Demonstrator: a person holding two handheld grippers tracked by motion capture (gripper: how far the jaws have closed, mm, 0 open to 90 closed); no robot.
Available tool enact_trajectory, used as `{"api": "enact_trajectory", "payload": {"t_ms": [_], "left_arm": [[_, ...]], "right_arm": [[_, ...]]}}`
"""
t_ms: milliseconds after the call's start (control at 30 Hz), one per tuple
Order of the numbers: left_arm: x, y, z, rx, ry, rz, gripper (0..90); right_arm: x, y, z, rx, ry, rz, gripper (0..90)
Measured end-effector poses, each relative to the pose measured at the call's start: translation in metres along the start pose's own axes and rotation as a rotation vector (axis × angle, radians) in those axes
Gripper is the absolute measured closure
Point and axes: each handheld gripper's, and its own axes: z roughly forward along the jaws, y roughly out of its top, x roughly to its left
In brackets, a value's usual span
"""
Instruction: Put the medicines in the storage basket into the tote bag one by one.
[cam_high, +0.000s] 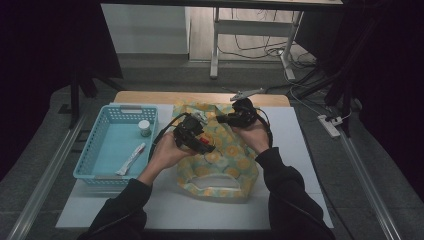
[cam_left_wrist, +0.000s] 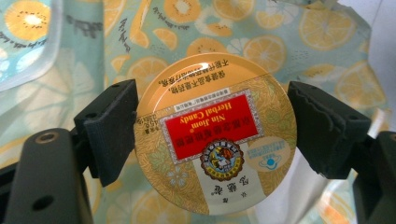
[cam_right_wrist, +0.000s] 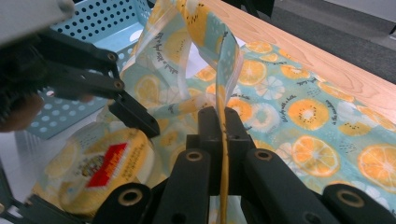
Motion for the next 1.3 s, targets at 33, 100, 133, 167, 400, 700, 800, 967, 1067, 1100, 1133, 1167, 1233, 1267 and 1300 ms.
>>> {"api": "enact_trajectory", "payload": {"t_ms": [33, 100, 133, 167, 400, 700, 800, 967, 1067, 1100, 1133, 1167, 1233, 1267, 1300], "left_arm": [[0.001, 0.001, 0.003, 0.002, 0.001, -0.002, 20.7], [0.003, 0.002, 0.009, 0.002, 0.002, -0.002, 20.7], [0.003, 0.002, 0.012, 0.006, 0.006, -0.002, 20.7], [0.004, 0.003, 0.015, 0.009, 0.011, -0.002, 20.7], [0.009, 0.006, 0.033, 0.017, 0.024, 0.001, 20.7], [0.012, 0.008, 0.053, 0.04, 0.038, 0.016, 20.7], [0.013, 0.009, 0.06, 0.049, 0.043, 0.025, 20.7], [0.016, 0.008, 0.071, 0.052, 0.052, 0.027, 20.6], [0.018, 0.007, 0.078, 0.053, 0.064, 0.024, 20.6], [0.019, 0.006, 0.079, 0.054, 0.071, 0.027, 20.6], [0.019, 0.006, 0.081, 0.055, 0.07, 0.028, 20.6], [0.019, 0.005, 0.083, 0.057, 0.071, 0.03, 20.6], [0.019, 0.005, 0.086, 0.063, 0.078, 0.038, 20.5], [0.019, 0.004, 0.088, 0.065, 0.084, 0.041, 20.5], [0.019, 0.004, 0.09, 0.068, 0.094, 0.046, 20.5]], "right_arm": [[-0.001, 0.0, 0.0, -0.001, -0.001, 0.002, 90.0], [-0.002, 0.0, 0.001, 0.0, -0.005, 0.003, 90.0], [-0.003, 0.0, 0.001, 0.0, -0.007, 0.004, 90.0], [-0.004, 0.0, 0.002, 0.002, -0.01, 0.005, 90.0], [-0.006, 0.001, 0.006, 0.007, -0.024, 0.011, 90.0], [-0.015, 0.0, 0.011, 0.016, -0.045, 0.03, 90.0], [-0.016, 0.0, 0.012, 0.015, -0.05, 0.028, 90.0], [-0.016, 0.001, 0.014, 0.023, -0.057, 0.031, 90.0], [-0.016, 0.001, 0.016, 0.026, -0.059, 0.029, 90.0], [-0.016, 0.001, 0.017, 0.028, -0.06, 0.029, 90.0], [-0.016, 0.001, 0.017, 0.029, -0.06, 0.027, 90.0], [-0.016, 0.0, 0.018, 0.031, -0.061, 0.026, 90.0], [-0.016, 0.0, 0.019, 0.032, -0.061, 0.027, 90.0], [-0.017, -0.001, 0.02, 0.033, -0.062, 0.027, 90.0], [-0.016, -0.001, 0.02, 0.035, -0.062, 0.028, 90.0]]}}
